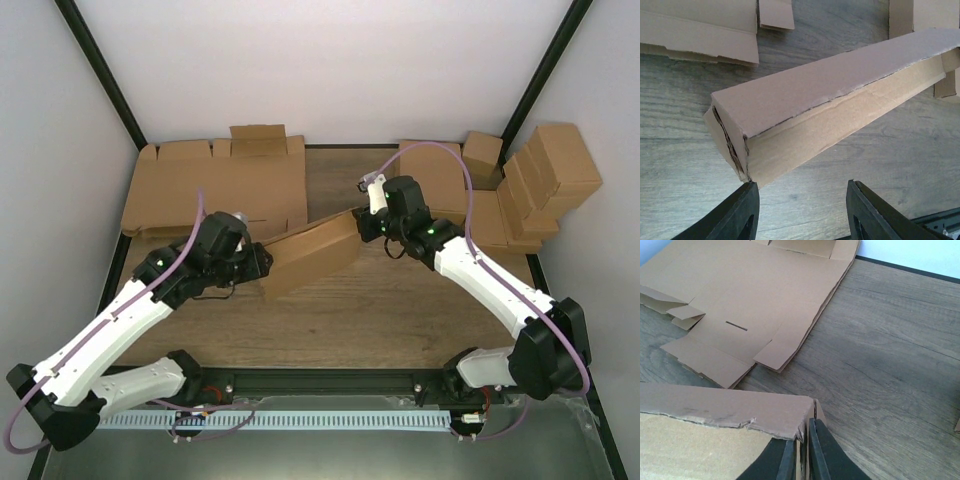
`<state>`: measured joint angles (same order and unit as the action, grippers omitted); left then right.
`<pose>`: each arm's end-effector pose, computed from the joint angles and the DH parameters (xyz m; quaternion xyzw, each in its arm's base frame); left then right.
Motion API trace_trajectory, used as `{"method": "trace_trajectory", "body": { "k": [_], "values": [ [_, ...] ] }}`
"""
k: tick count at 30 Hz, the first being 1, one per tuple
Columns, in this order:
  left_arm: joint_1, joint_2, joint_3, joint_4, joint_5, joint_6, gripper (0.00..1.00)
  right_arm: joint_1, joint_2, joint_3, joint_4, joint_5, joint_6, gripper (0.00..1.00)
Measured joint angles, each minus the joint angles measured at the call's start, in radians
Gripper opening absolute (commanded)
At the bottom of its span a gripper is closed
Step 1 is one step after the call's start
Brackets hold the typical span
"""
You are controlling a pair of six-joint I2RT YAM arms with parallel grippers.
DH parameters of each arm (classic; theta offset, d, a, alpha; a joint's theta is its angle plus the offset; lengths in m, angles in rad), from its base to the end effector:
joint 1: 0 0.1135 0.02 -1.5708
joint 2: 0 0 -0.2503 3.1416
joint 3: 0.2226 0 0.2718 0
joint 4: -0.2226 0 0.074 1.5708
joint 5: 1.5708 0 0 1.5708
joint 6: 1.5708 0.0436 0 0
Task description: Fold the paper box
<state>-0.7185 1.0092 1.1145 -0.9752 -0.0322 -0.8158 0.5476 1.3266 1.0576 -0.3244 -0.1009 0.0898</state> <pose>0.1664 -0.1437 0.3230 -0.0512 0.9377 -0.2274 0.2576 0.2780 0.1747 0.2781 -0.2231 0.8534 0.1892 0.4313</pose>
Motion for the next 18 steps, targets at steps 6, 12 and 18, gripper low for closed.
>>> {"method": "trace_trajectory", "body": {
  "k": [6, 12, 18],
  "values": [
    [-0.018, 0.010, 0.005, -0.002, -0.044, -0.019, 0.51, 0.000, 0.000, 0.000, -0.001, 0.001, -0.011, 0.01],
    [-0.022, 0.003, 0.006, -0.008, -0.072, -0.026, 0.55, 0.000, 0.000, 0.000, -0.001, 0.005, -0.019, 0.01],
    [-0.022, 0.000, 0.003, -0.006, -0.068, -0.035, 0.45, 0.000, 0.000, 0.000, -0.002, 0.005, -0.019, 0.01]
  ]
}}
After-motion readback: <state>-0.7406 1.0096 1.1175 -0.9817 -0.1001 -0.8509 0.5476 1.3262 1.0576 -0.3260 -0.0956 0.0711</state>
